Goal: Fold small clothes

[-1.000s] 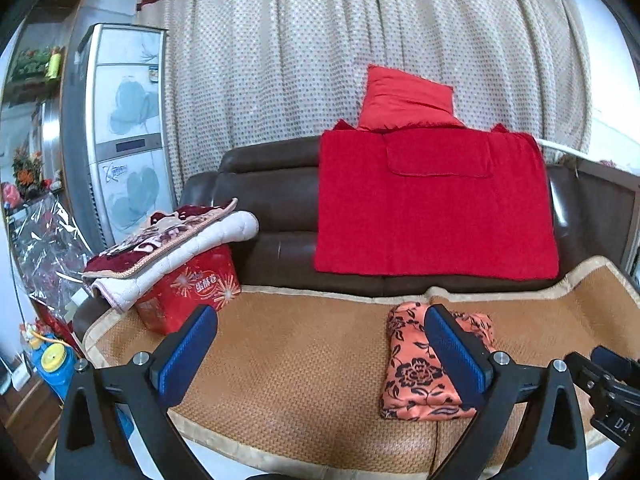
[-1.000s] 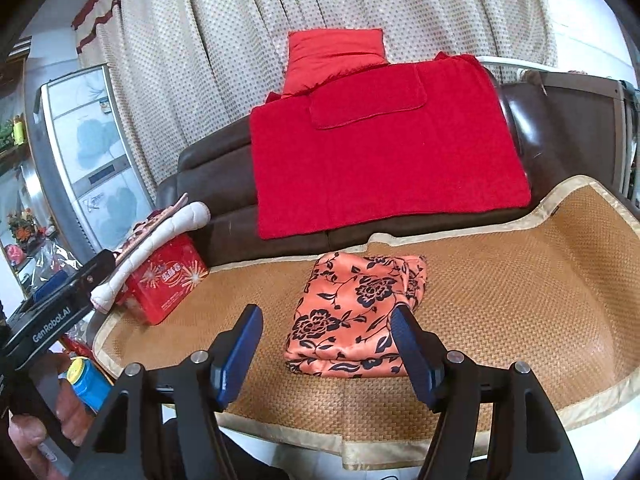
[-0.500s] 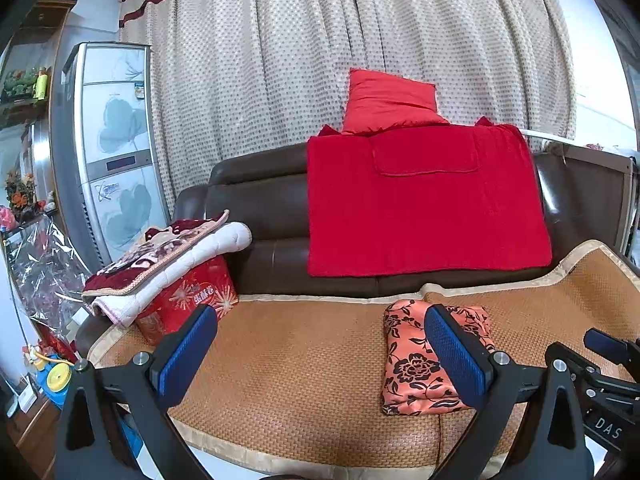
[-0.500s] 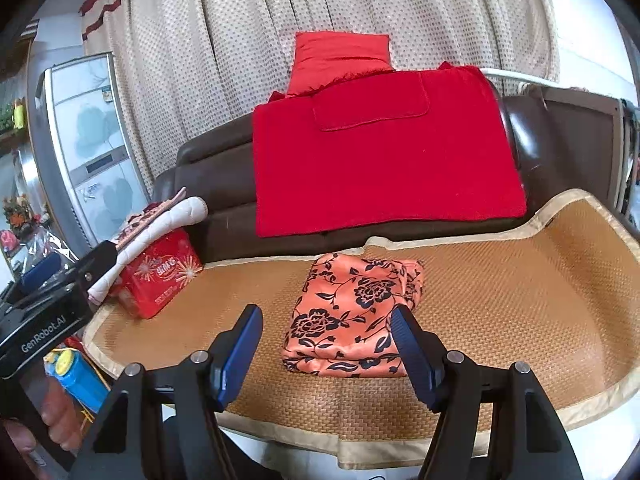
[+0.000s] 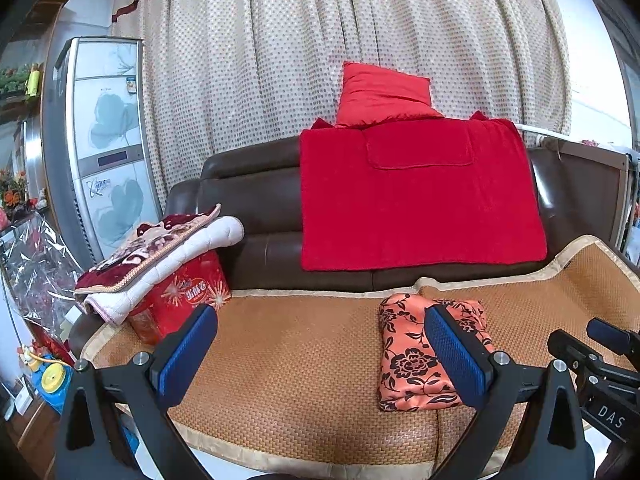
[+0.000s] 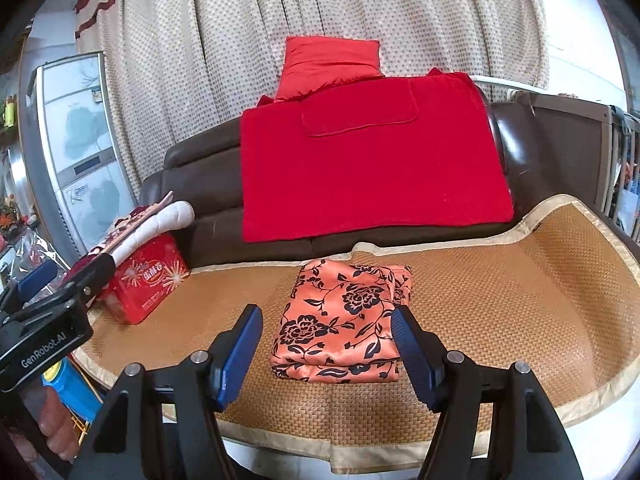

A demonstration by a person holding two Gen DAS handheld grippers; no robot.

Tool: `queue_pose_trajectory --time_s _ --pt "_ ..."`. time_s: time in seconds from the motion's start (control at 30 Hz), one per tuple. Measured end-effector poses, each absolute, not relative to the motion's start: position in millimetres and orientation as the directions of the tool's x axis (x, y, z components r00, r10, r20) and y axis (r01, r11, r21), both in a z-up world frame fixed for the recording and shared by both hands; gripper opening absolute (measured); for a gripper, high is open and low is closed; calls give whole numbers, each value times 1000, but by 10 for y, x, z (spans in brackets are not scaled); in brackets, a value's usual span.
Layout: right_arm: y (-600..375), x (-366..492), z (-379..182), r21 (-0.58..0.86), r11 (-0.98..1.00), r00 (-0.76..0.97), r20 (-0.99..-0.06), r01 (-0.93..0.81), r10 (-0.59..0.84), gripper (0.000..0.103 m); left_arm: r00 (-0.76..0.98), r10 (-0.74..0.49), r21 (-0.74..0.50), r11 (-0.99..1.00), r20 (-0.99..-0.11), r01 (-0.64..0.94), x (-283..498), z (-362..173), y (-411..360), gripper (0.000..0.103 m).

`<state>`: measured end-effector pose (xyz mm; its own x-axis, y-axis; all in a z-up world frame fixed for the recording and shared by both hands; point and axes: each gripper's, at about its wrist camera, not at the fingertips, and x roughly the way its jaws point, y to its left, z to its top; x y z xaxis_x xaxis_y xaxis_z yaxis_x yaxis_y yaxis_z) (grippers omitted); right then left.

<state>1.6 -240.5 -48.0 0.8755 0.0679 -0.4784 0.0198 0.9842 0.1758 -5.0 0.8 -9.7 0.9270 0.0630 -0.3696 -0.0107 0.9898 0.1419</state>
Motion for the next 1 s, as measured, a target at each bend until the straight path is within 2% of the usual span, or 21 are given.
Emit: queue_pose_trajectory --time_s 1.0 --pt "-1982 373 -408 100 995 874 -484 4 46 71 919 81 72 996 -386 -57 298 -81 415 103"
